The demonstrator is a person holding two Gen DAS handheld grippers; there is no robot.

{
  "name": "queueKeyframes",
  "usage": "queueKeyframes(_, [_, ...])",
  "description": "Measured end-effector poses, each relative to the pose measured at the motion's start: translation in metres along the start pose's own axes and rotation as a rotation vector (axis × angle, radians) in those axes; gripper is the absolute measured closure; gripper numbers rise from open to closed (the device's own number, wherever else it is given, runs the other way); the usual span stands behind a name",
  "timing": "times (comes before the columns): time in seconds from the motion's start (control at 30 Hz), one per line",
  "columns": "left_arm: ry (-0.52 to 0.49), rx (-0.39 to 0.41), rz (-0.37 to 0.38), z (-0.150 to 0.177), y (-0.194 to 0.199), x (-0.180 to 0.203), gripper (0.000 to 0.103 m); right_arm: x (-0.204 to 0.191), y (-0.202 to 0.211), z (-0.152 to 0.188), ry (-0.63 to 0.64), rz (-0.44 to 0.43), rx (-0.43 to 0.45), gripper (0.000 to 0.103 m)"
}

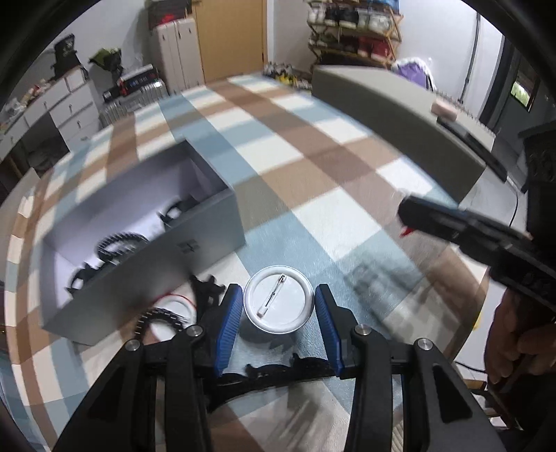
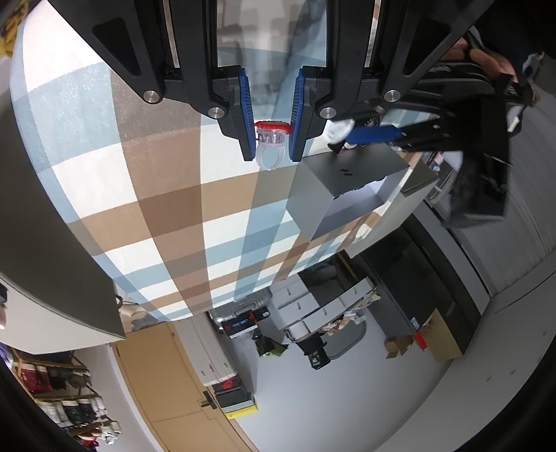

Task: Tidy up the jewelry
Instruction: 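Carry the clear-red clip to the box with the right tool while the left tool grasps the white pin badge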

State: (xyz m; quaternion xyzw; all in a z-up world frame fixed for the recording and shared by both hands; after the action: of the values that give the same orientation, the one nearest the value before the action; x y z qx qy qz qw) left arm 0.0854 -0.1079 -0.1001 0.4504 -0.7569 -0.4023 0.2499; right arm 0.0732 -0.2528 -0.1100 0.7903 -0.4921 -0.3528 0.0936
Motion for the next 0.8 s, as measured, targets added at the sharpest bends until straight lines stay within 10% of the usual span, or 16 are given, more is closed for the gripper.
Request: queueKeyframes(0.8, [0.268,0.257,-0.051,-0.012,0.058,-0.106,0.066,-0.092,-0.065,-0.059,0.147,-0.187,-0.047,0.084])
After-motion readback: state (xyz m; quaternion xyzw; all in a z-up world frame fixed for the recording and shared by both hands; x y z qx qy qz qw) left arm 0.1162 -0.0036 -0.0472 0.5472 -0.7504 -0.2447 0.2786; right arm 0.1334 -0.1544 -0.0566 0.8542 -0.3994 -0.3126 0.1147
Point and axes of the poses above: each gripper's, at about its wrist camera, not at the fingertips, and y roughly against the way its jaws point, x to its right, z to its underside, the point moved 2 cm from there along -y, roughly the way its jaws point, and after that the axes turned 1 degree about y, right-handed, at the moved point
